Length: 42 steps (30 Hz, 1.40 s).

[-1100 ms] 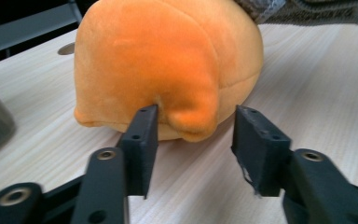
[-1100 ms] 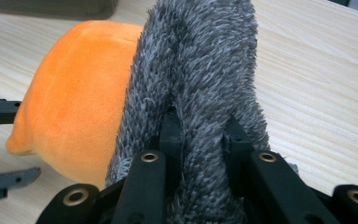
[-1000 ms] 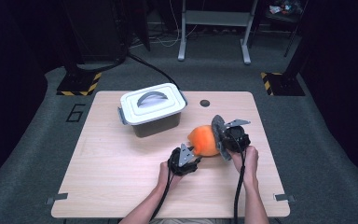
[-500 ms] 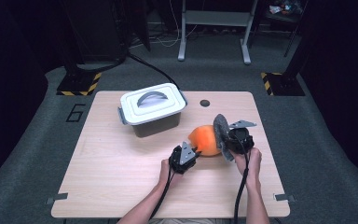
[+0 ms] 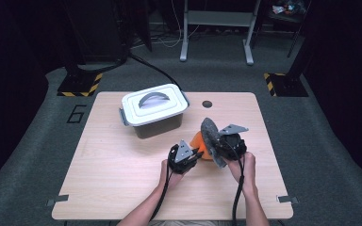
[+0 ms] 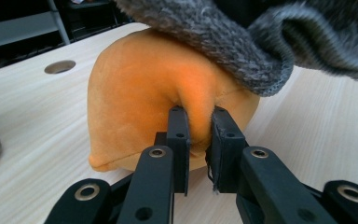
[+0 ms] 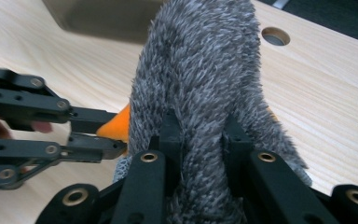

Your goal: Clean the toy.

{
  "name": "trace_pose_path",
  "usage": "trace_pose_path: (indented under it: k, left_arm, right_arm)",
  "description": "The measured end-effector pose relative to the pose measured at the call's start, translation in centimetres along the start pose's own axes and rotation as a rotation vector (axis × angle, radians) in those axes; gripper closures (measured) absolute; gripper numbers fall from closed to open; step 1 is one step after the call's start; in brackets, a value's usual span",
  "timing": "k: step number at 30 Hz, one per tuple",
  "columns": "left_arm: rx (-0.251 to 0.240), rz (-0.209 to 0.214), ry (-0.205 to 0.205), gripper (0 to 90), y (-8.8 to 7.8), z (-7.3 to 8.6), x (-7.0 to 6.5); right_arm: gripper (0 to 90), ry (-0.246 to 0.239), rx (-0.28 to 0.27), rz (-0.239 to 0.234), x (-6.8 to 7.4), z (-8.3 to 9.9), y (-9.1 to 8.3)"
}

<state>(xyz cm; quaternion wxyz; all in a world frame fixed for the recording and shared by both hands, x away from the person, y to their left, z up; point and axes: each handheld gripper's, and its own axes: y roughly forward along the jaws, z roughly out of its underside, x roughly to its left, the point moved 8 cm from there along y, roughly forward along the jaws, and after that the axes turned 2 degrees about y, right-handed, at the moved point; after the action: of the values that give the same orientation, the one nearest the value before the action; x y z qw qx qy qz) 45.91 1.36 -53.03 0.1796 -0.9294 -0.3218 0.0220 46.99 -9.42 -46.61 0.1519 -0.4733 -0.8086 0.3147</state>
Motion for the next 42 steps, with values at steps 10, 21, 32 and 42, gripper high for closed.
trace_pose_path:
  k: [10, 21, 32, 42]
  left_arm:
    - [-0.051, -0.027, 0.027, 79.3, 0.0, 0.8, 0.3]
    - [-0.073, -0.023, 0.006, 79.0, 0.0, 1.1, 0.4]
    - [-0.085, -0.027, -0.012, 78.6, 0.1, 1.1, 0.5]
    - [-0.1, -0.029, -0.029, 78.4, -0.1, 1.1, 0.8]
  right_arm:
    - [75.0, -0.048, 0.015, 0.064, 0.3, 0.0, 1.1]
    - [74.7, 0.028, 0.027, 0.114, -3.2, 1.6, 0.5]
    - [74.6, 0.136, 0.121, 0.163, -7.2, 4.9, 2.5]
    - [75.5, 0.174, 0.136, 0.159, -8.3, 5.9, 2.4]
